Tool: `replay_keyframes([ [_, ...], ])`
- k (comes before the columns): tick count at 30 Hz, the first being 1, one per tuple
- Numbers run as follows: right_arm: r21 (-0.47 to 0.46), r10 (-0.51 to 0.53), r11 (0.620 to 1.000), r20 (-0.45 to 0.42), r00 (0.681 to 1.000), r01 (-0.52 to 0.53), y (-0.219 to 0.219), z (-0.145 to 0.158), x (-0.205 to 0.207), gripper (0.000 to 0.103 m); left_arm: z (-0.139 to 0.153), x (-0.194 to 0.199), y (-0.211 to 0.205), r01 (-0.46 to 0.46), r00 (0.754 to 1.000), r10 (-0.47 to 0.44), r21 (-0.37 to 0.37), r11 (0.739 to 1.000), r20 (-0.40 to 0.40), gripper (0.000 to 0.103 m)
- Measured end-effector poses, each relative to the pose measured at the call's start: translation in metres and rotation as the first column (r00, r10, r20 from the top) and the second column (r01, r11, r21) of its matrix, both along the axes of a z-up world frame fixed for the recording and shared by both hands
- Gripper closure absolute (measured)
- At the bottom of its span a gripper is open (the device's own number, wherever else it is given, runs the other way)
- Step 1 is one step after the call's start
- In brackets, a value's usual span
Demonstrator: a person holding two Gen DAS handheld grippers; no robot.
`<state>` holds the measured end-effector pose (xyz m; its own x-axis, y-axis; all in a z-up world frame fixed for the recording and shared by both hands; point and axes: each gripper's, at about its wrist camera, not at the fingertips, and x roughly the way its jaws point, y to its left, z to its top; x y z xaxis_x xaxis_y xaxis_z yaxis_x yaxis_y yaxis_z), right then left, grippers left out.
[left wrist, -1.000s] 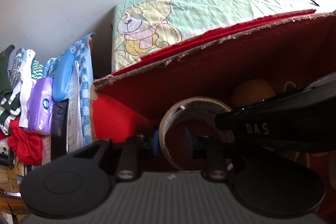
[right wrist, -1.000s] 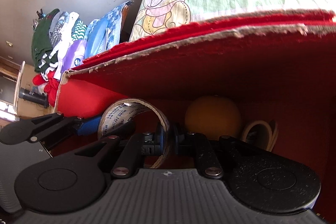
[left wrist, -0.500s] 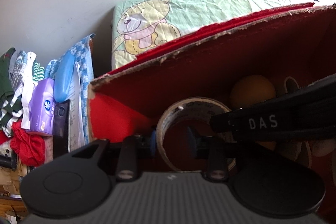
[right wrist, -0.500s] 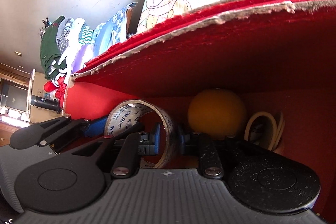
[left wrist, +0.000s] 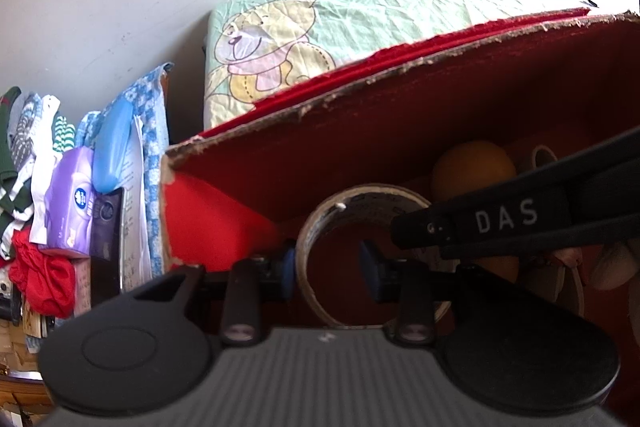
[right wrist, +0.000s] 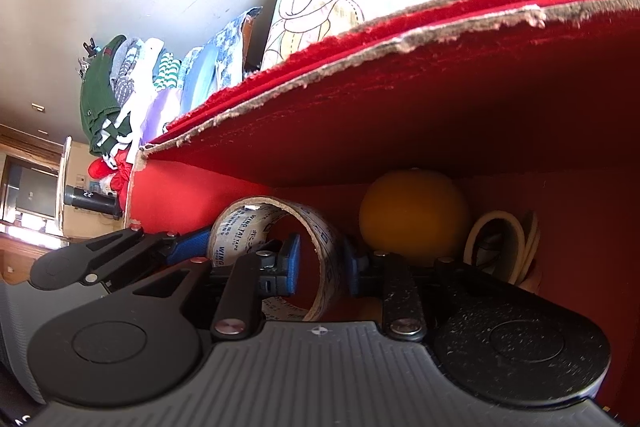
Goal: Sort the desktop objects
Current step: 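Lower the tape roll into the box with the right gripper, then open the right gripper to release the tape roll in the box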
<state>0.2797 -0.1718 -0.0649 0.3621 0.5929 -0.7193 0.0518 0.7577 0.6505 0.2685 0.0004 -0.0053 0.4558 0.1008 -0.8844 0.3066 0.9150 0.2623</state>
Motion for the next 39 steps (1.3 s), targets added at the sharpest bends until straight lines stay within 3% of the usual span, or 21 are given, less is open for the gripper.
replay_keyframes([
  [8, -0.032, 0.026, 0.999, -0.009, 1.0, -0.026, 0.001, 0.008, -0.002, 0.075, 0.001, -0.002, -0.001, 0.011, 1.0, -0.011, -0.019, 1.0, -0.007, 0.06],
  [17, 0.082, -0.044, 0.995, -0.077, 0.996, 0.05, -0.016, -0.01, -0.002, 0.077, 0.007, -0.005, 0.003, 0.012, 1.0, -0.011, -0.063, 0.998, 0.01, 0.059],
  [22, 0.077, 0.013, 0.997, -0.056, 0.998, -0.008, -0.008, -0.008, -0.004, 0.079, 0.013, -0.007, 0.012, 0.011, 1.0, -0.007, -0.135, 0.991, 0.029, 0.059],
  [27, 0.11, 0.028, 0.994, -0.076, 0.997, -0.02, -0.008, -0.011, 0.0, 0.079, 0.012, -0.009, 0.009, 0.025, 0.999, -0.02, -0.117, 0.993, 0.044, 0.063],
  [34, 0.118, -0.013, 0.993, 0.009, 1.0, 0.011, -0.014, 0.002, -0.007, 0.081, 0.018, -0.011, 0.011, 0.029, 0.996, -0.018, -0.131, 0.991, 0.084, 0.063],
  [39, 0.135, -0.073, 0.989, 0.043, 0.996, 0.066, -0.026, 0.005, -0.011, 0.081, 0.035, -0.023, 0.013, 0.053, 0.992, -0.028, -0.201, 0.978, 0.125, 0.062],
])
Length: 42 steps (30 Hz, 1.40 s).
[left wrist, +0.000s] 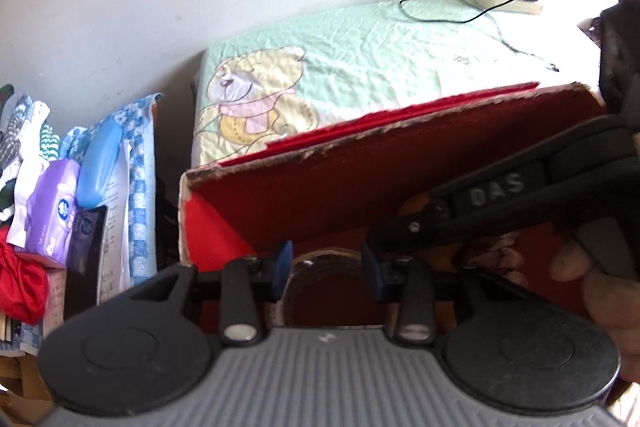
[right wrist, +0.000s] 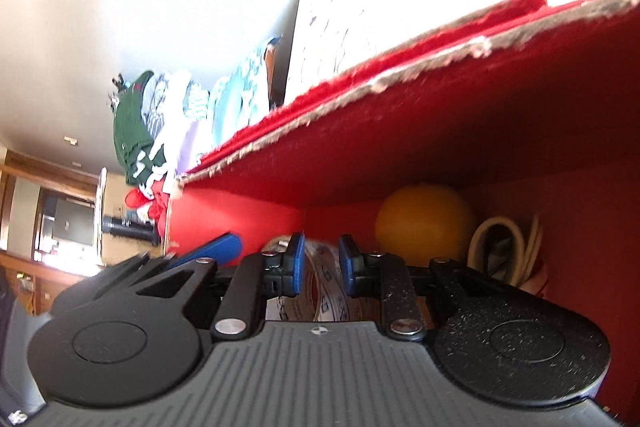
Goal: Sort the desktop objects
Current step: 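Open the right gripper to release the tape roll in the box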
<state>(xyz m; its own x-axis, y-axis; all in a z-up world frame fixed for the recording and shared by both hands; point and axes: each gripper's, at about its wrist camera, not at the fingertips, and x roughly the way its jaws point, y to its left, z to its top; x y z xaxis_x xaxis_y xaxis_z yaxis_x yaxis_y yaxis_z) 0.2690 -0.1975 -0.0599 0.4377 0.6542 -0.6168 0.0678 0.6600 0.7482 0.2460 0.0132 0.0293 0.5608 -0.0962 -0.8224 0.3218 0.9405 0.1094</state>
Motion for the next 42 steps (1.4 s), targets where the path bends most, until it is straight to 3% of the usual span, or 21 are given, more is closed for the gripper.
replay_keyframes([
  [3, -0.012, -0.009, 1.0, 0.007, 1.0, 0.009, 0.004, 0.002, 0.002, 0.082, 0.012, -0.012, -0.007, 0.065, 0.998, -0.064, -0.053, 0.997, 0.017, 0.063],
  [4, -0.019, -0.015, 1.0, 0.013, 1.0, 0.015, 0.003, 0.003, 0.001, 0.082, 0.014, -0.014, -0.009, 0.082, 0.997, -0.081, -0.063, 0.995, 0.013, 0.068],
  [11, -0.02, -0.037, 0.999, 0.023, 0.999, 0.037, 0.001, 0.005, 0.002, 0.082, 0.003, -0.021, -0.032, 0.171, 0.983, -0.176, -0.076, 0.982, -0.06, 0.068],
  [15, -0.032, -0.034, 0.999, 0.034, 0.999, 0.035, 0.003, 0.007, 0.002, 0.082, -0.007, -0.017, -0.032, 0.18, 0.97, -0.195, -0.112, 0.977, -0.143, 0.068],
  [20, -0.044, -0.026, 0.999, 0.044, 0.999, 0.028, 0.005, 0.008, 0.003, 0.082, -0.026, -0.008, -0.028, 0.132, 0.954, -0.158, -0.114, 0.985, -0.255, 0.068],
  [24, -0.066, -0.007, 0.998, 0.041, 0.999, 0.01, 0.012, 0.009, 0.005, 0.081, -0.037, -0.003, -0.021, 0.085, 0.949, -0.109, -0.093, 0.992, -0.294, 0.071],
  [42, -0.13, 0.073, 0.989, 0.049, 0.996, -0.066, 0.025, 0.01, 0.005, 0.081, -0.043, -0.007, -0.009, 0.034, 0.961, -0.063, -0.111, 0.993, -0.268, 0.07],
])
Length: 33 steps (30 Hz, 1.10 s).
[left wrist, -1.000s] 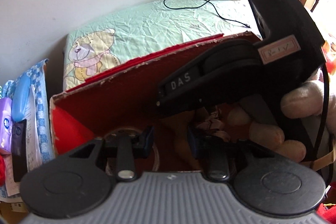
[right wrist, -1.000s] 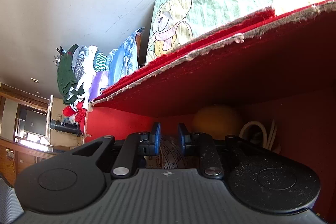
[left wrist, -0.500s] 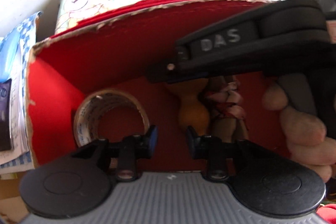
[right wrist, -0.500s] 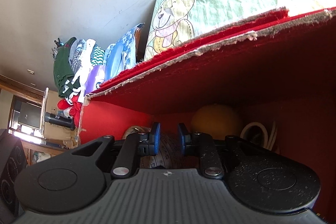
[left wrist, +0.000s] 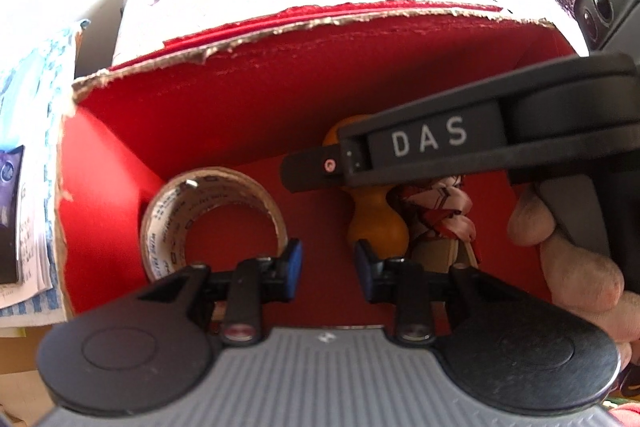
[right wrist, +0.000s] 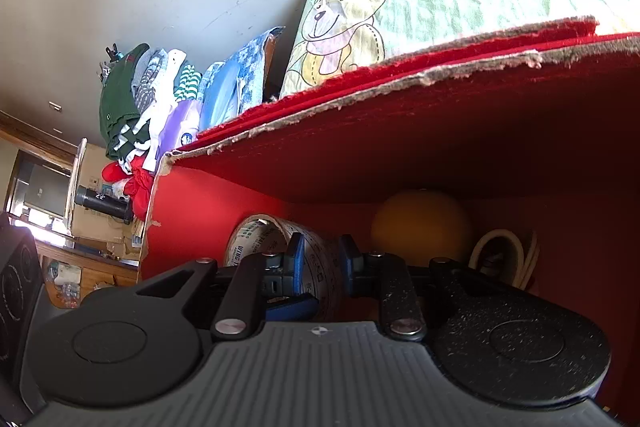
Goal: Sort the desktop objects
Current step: 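Open the right gripper to release the tape roll in the box, then lift the open right gripper up out of the red box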
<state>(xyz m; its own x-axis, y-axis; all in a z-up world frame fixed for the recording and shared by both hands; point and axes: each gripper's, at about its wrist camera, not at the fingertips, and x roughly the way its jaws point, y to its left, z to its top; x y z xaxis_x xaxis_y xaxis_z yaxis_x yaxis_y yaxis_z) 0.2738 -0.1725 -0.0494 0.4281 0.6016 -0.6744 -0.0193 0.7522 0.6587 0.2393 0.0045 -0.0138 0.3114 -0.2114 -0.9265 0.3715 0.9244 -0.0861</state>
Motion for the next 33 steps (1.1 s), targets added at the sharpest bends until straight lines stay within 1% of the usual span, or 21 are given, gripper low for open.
replay_keyframes([
  [3, -0.008, 0.0, 1.0, 0.002, 1.0, 0.0, 0.0, -0.001, 0.0, 0.08, -0.004, 0.014, 0.006, -0.003, 1.0, 0.003, 0.002, 1.0, 0.008, 0.07],
  [5, -0.01, -0.003, 1.0, 0.003, 1.0, 0.003, 0.0, -0.002, 0.001, 0.08, -0.005, 0.016, 0.009, -0.006, 1.0, 0.006, 0.002, 1.0, 0.015, 0.07],
  [9, -0.016, 0.003, 1.0, 0.001, 1.0, -0.003, 0.002, -0.004, 0.001, 0.08, -0.007, 0.015, 0.012, -0.005, 1.0, 0.005, 0.005, 1.0, 0.028, 0.07],
  [20, -0.046, 0.014, 0.999, -0.014, 1.0, -0.015, 0.007, -0.005, 0.003, 0.08, -0.007, 0.014, 0.02, -0.01, 0.999, 0.01, -0.008, 1.0, 0.031, 0.07],
  [23, -0.048, 0.013, 0.999, -0.013, 1.0, -0.013, 0.007, -0.005, 0.003, 0.08, -0.008, 0.015, 0.022, 0.0, 0.999, 0.0, 0.0, 1.0, 0.036, 0.069],
  [29, -0.04, 0.017, 0.999, 0.01, 1.0, -0.016, 0.006, -0.001, 0.003, 0.08, -0.007, 0.015, 0.025, 0.009, 0.999, -0.01, 0.016, 1.0, 0.052, 0.069],
  [33, -0.053, 0.006, 0.999, 0.06, 0.998, -0.003, 0.002, 0.014, -0.007, 0.081, 0.004, 0.007, 0.031, -0.009, 0.995, 0.008, 0.005, 1.0, 0.103, 0.068],
])
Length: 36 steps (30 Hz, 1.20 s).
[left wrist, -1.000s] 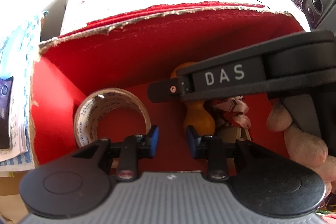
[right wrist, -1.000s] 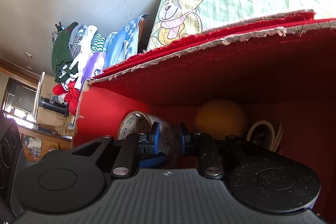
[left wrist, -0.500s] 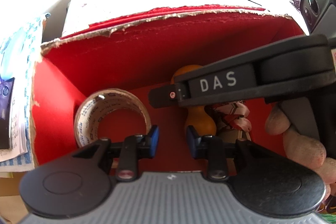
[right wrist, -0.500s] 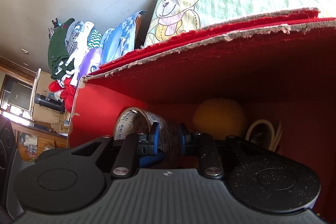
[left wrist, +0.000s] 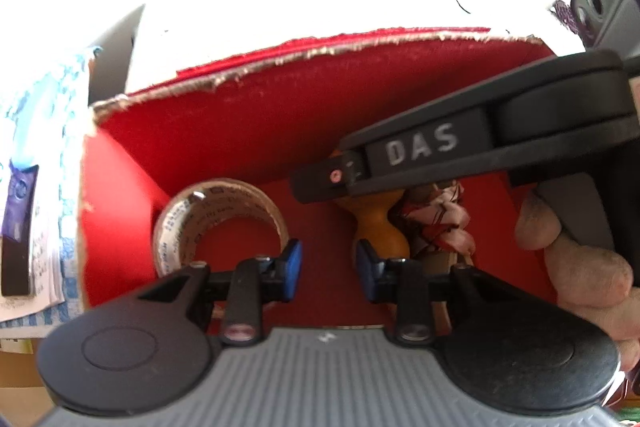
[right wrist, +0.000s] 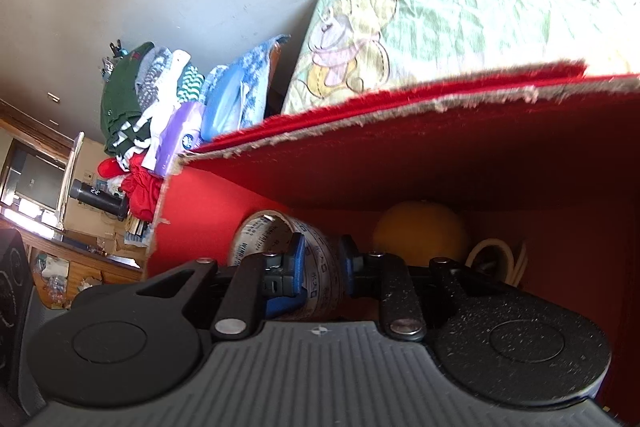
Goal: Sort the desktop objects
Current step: 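Lift the open right gripper up out of the red box, then move both grippers down to the red-and-gold gift box on the table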
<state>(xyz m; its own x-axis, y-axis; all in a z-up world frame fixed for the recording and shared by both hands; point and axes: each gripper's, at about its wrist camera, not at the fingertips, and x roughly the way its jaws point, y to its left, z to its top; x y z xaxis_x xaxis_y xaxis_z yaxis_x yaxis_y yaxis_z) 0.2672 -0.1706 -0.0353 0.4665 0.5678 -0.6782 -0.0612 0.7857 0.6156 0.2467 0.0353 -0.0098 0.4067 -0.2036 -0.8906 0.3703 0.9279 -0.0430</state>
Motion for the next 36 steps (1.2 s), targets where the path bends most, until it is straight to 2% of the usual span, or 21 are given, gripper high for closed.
replay_keyframes([
  [3, -0.035, -0.022, 0.999, 0.047, 0.999, 0.023, -0.006, 0.016, -0.011, 0.081, 0.012, -0.008, -0.002, -0.045, 0.998, 0.045, 0.013, 0.999, 0.046, 0.062],
  [5, -0.071, -0.031, 0.997, 0.083, 0.996, 0.037, -0.01, 0.027, -0.021, 0.081, 0.022, -0.017, -0.006, -0.084, 0.991, 0.078, 0.051, 0.995, 0.107, 0.047],
  [7, -0.086, -0.033, 0.995, 0.112, 0.993, 0.043, -0.016, 0.034, -0.03, 0.08, 0.03, -0.025, -0.009, -0.11, 0.985, 0.1, 0.064, 0.992, 0.142, 0.047],
  [15, -0.116, -0.046, 0.991, 0.217, 0.975, 0.073, -0.023, 0.058, -0.079, 0.08, 0.054, -0.06, -0.032, -0.237, 0.955, 0.22, 0.063, 0.97, 0.199, 0.045],
  [16, -0.112, -0.044, 0.991, 0.232, 0.972, 0.072, -0.025, 0.062, -0.087, 0.08, 0.055, -0.063, -0.031, -0.249, 0.951, 0.231, 0.063, 0.967, 0.206, 0.042],
  [18, -0.107, -0.04, 0.992, 0.258, 0.965, 0.07, -0.027, 0.068, -0.1, 0.08, 0.084, -0.099, -0.025, -0.277, 0.939, 0.255, 0.067, 0.959, 0.231, 0.036],
  [21, -0.109, -0.036, 0.992, 0.294, 0.955, 0.071, -0.031, 0.077, -0.121, 0.08, 0.091, -0.122, -0.041, -0.308, 0.921, 0.283, 0.056, 0.95, 0.268, 0.029],
  [28, -0.093, -0.004, 0.995, 0.313, 0.95, 0.035, -0.039, 0.078, -0.16, 0.08, 0.097, -0.162, -0.034, -0.356, 0.903, 0.338, 0.021, 0.934, 0.264, 0.028],
  [36, -0.07, 0.081, 0.996, 0.298, 0.951, -0.063, -0.027, 0.062, -0.196, 0.08, 0.072, -0.192, -0.036, -0.384, 0.905, 0.367, 0.045, 0.922, 0.213, 0.029],
])
